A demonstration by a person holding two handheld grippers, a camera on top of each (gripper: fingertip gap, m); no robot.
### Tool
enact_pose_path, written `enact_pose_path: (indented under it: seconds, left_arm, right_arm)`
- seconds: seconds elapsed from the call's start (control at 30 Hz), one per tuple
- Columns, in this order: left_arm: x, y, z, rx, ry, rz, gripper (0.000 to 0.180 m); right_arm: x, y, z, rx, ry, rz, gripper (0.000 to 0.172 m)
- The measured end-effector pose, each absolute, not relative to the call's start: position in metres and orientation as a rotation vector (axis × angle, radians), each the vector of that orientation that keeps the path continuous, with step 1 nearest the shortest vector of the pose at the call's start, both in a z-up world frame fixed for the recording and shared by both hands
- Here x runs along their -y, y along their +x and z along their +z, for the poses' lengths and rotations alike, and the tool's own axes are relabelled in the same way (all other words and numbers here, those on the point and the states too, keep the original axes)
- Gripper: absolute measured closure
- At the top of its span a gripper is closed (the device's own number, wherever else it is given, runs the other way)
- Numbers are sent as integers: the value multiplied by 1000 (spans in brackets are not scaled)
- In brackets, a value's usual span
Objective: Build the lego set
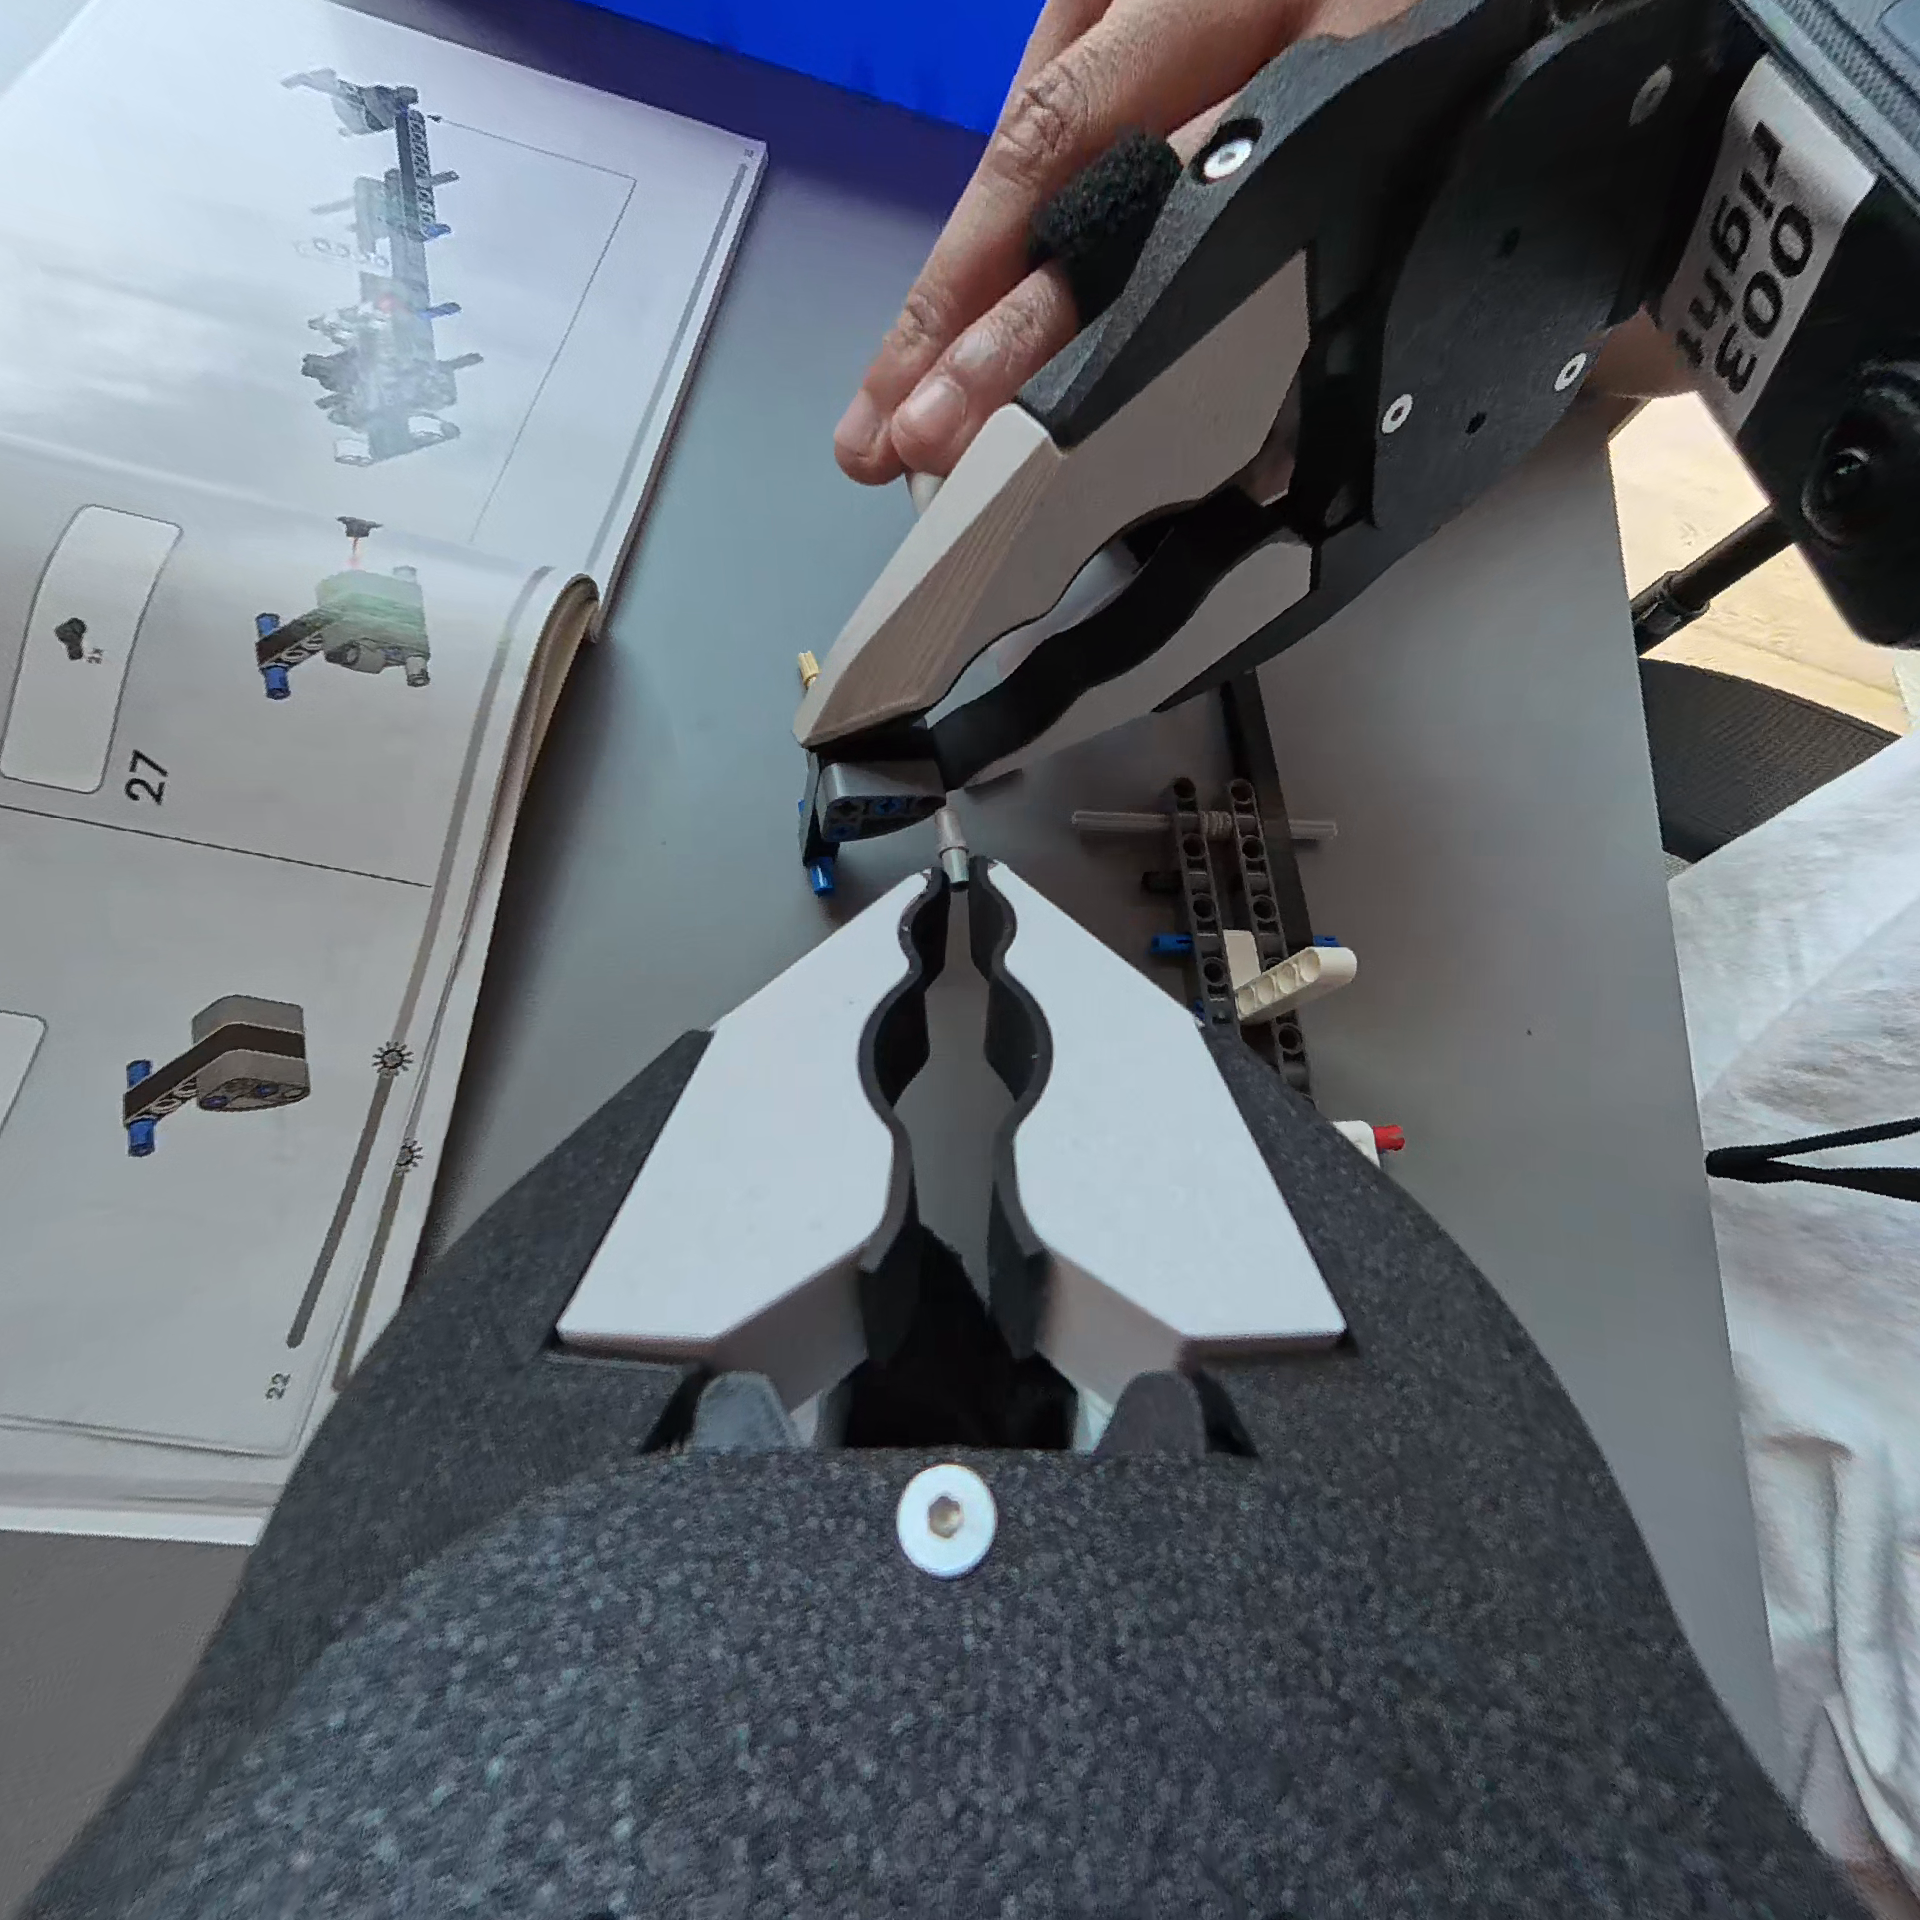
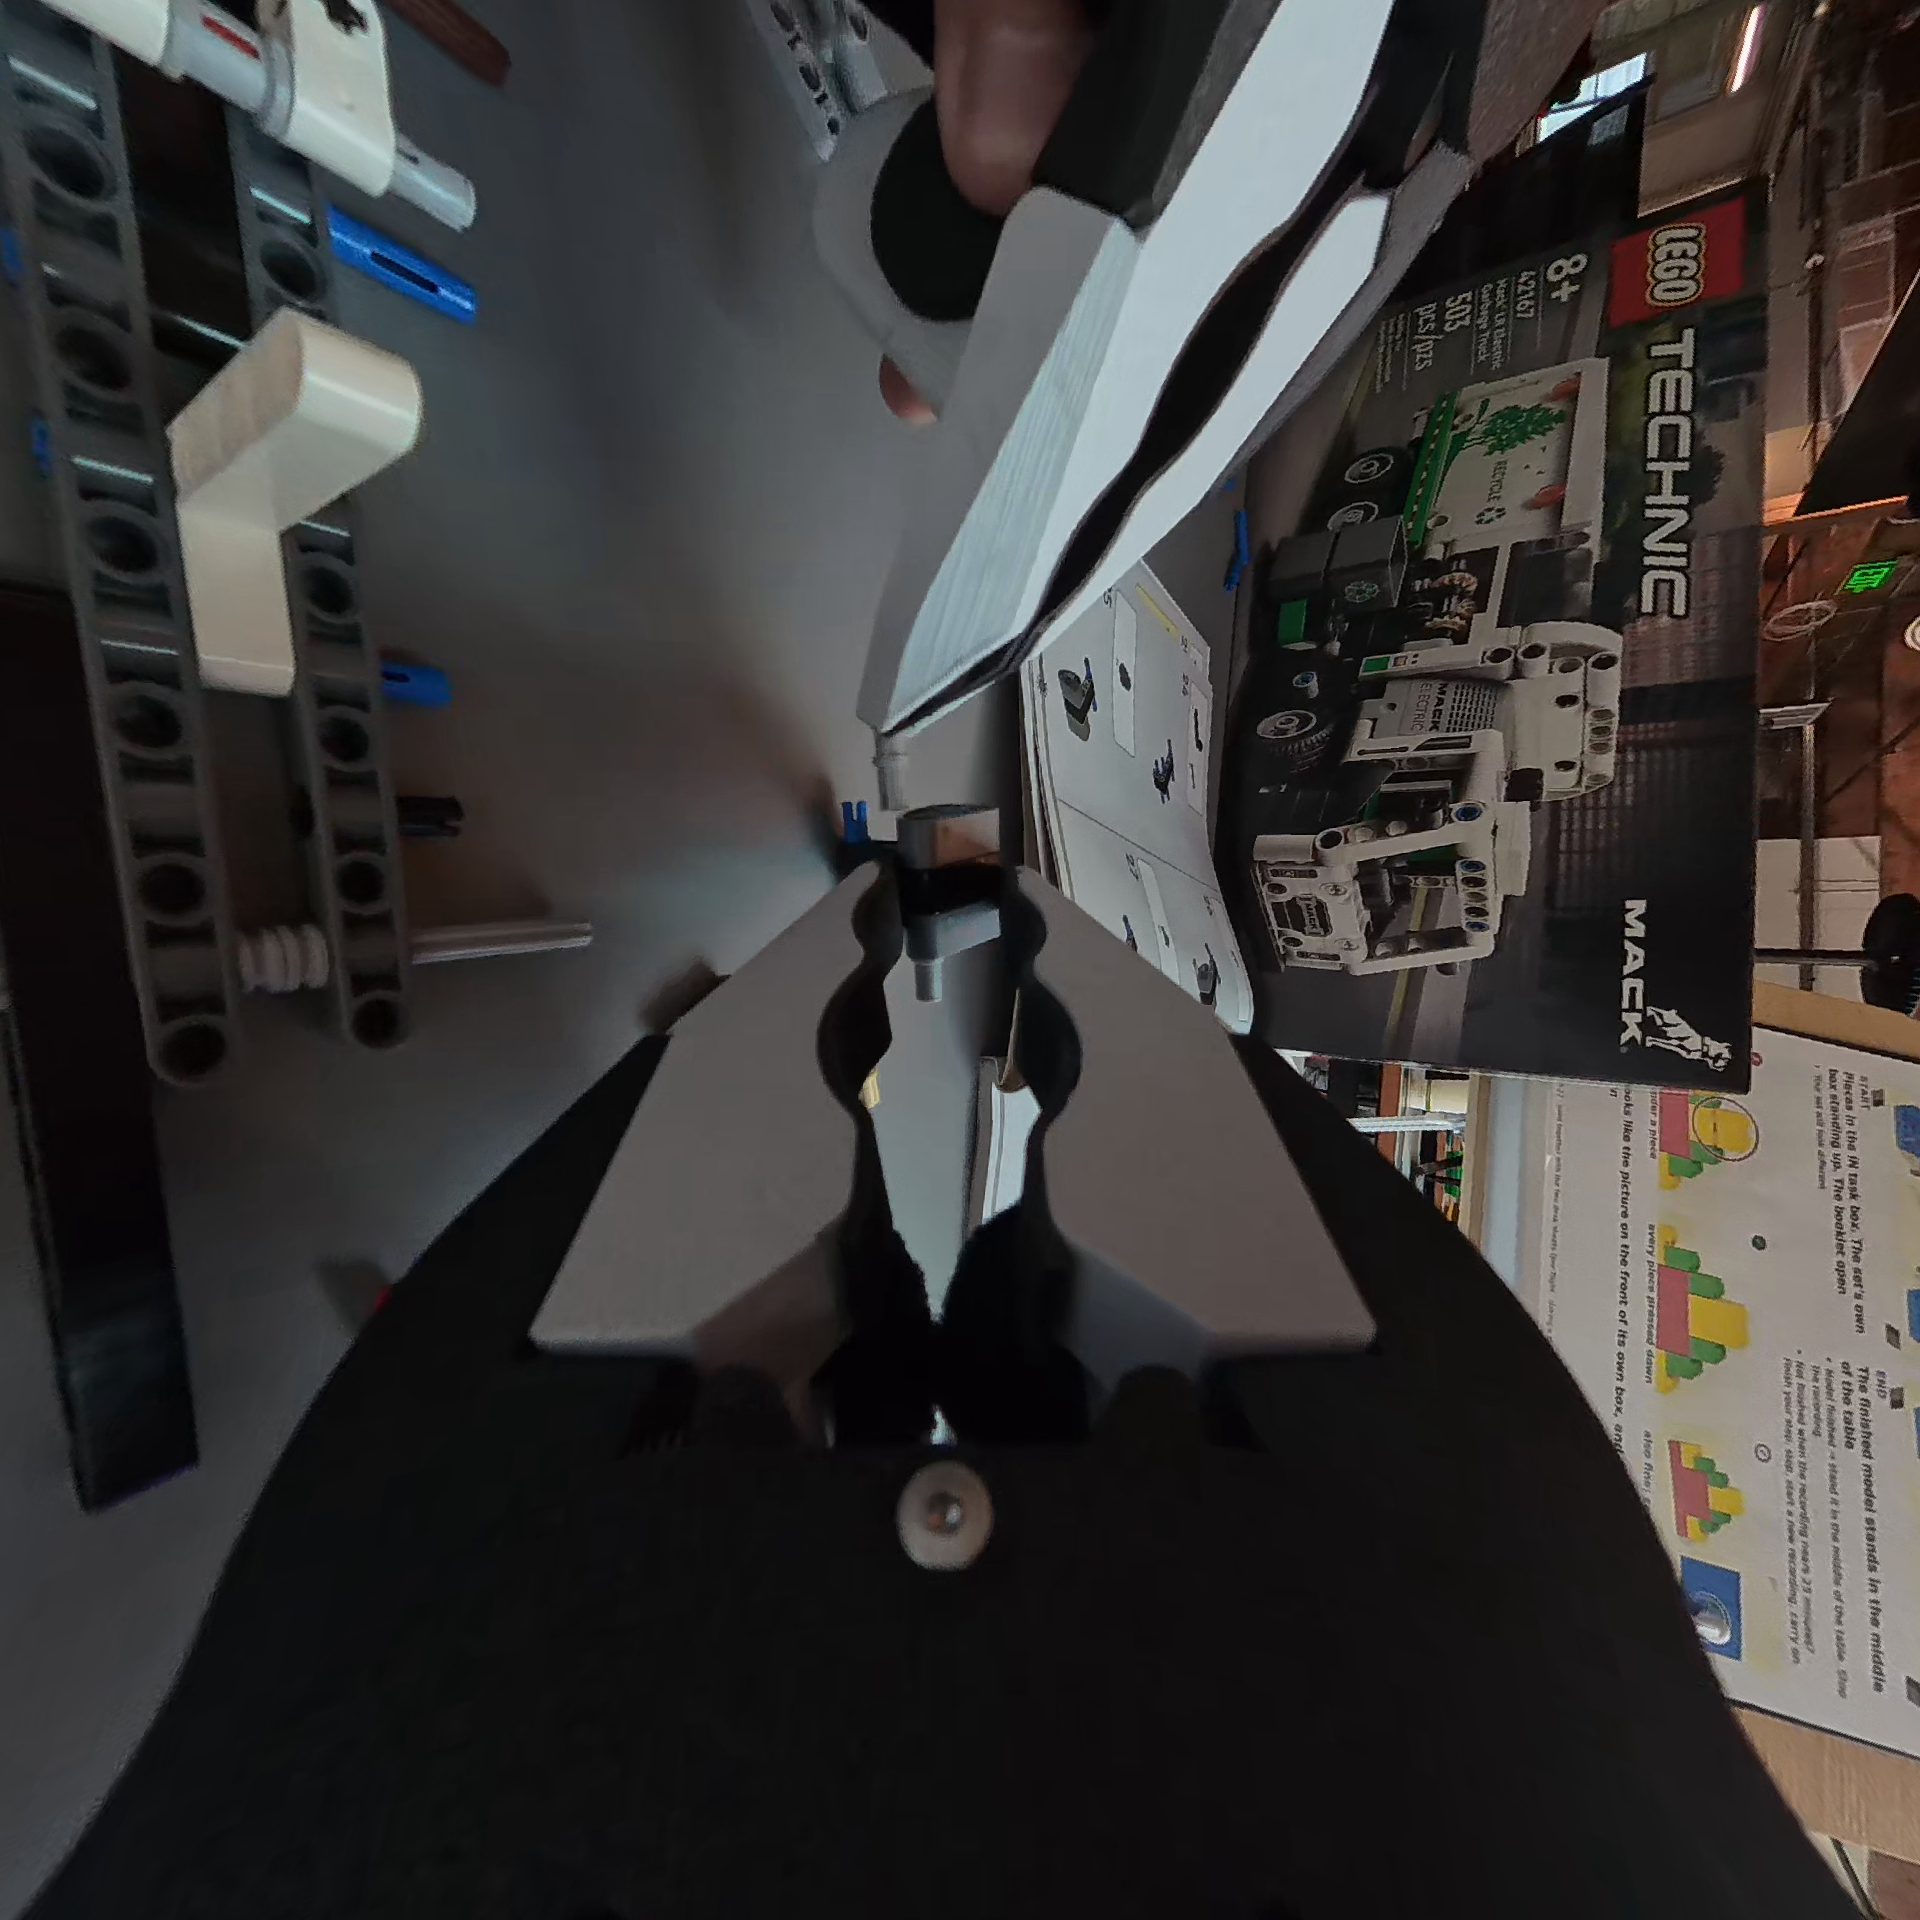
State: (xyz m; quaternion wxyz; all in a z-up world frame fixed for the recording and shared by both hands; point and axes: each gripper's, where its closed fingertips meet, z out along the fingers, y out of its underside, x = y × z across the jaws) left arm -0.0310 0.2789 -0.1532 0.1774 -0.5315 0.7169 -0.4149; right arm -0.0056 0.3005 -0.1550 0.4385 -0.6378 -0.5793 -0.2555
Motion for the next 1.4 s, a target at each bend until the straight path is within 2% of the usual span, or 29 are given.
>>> enact_pose_path:
  seconds: [0.53,0.9,1.2,1.4]
  left_arm:
    - [-284,-29,-152,-1979,-1608,-1268,179]
    - [-284,-27,-149,-1937,-1631,-1312,179]
    - [-286,-24,-150,-1936,-1574,-1178,179]
    - [-286,-22,-151,-1872,-1681,-1234,179]
  right_arm:
    - [-304,-7,-153,1477,-1529,-795,155]
    - [-305,-5,-155,1416,-1616,-704,155]
    - [-307,-2,-155,1396,-1638,-713,156]
    - [-310,0,-154,1403,-1610,-825,157]
